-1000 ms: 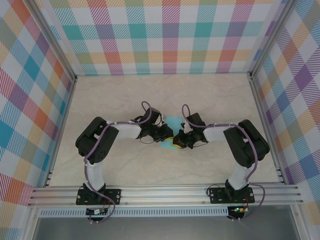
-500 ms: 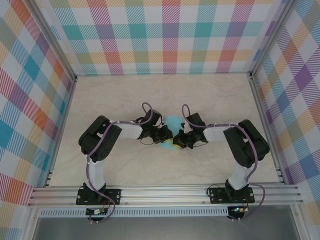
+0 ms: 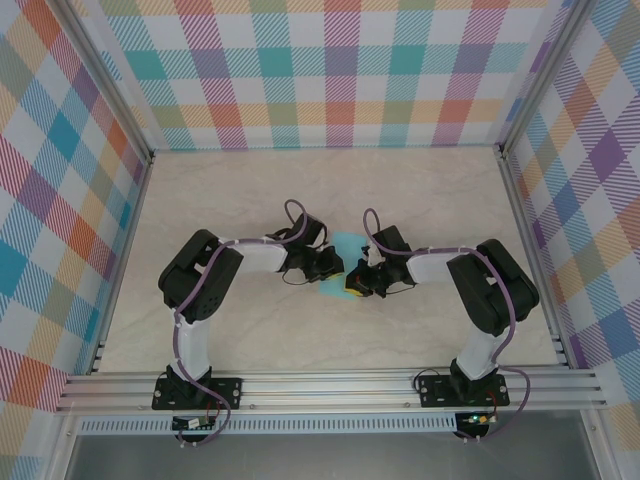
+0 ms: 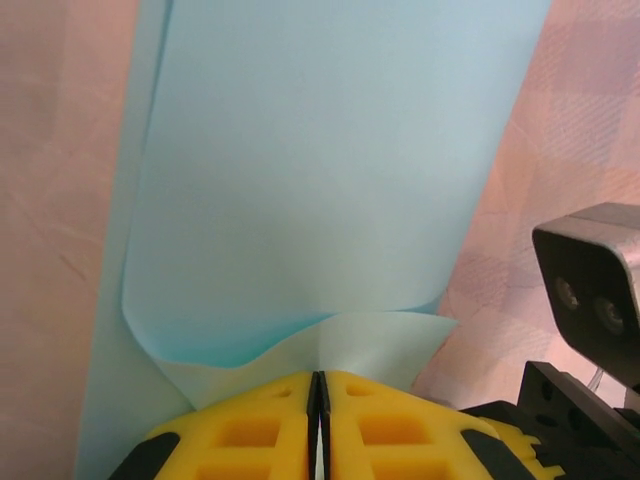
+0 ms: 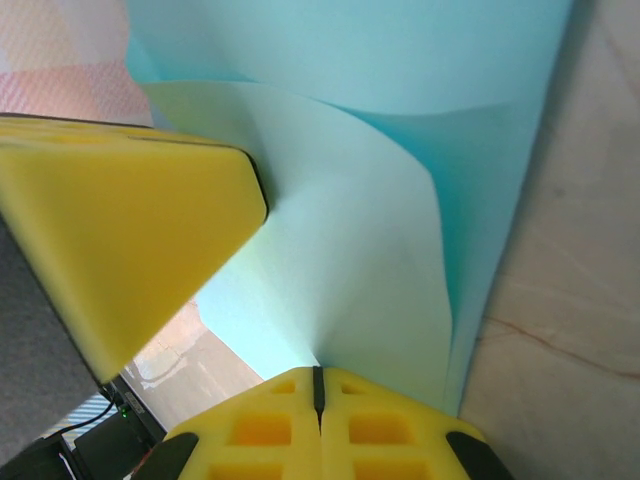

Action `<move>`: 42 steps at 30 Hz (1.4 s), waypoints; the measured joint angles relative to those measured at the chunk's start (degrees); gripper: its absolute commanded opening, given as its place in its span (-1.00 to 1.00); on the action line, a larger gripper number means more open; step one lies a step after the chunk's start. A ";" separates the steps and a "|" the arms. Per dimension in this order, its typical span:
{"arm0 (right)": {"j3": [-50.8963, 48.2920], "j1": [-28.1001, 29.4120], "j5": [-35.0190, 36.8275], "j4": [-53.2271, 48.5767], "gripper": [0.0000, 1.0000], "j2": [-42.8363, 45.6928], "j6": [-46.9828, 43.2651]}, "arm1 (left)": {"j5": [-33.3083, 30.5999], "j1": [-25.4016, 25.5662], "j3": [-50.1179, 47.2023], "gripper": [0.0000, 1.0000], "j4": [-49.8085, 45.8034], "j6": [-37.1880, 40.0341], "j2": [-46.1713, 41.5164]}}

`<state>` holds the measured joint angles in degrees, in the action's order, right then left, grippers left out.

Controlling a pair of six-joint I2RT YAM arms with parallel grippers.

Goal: Fold a paper plane with a square sheet of paper (pick it up from the middle)
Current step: Fold the triangle a second time at the center of the table.

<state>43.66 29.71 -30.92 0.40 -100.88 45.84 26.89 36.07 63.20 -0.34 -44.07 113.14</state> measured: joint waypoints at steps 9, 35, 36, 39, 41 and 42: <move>0.00 0.00 0.00 0.02 -0.98 0.00 -0.02 | -0.68 -2.58 1.60 -0.75 -1.03 0.04 0.81; 0.00 -0.48 -0.02 0.04 -0.97 0.02 0.00 | -4.04 -5.99 3.45 -0.70 -5.97 4.33 -1.73; 0.00 -0.48 -0.02 0.04 -0.97 0.02 0.00 | -3.89 -5.86 3.32 -0.70 -5.95 4.33 -2.56; 0.00 -0.48 -0.02 0.04 -0.96 0.07 0.00 | -3.43 -5.33 2.62 -0.70 -5.20 4.31 -4.76; 0.00 -0.48 -0.02 0.02 -0.96 0.07 -0.02 | -2.80 -4.74 1.70 -0.70 -4.02 4.28 -5.75; 0.02 -0.48 -0.02 0.02 -0.96 0.07 0.00 | -2.38 -4.33 1.40 -0.71 -3.58 4.26 -5.81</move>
<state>43.68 29.23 -30.94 0.43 -100.82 45.84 24.51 31.75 64.60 -3.92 -39.81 107.33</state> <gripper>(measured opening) 0.045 0.149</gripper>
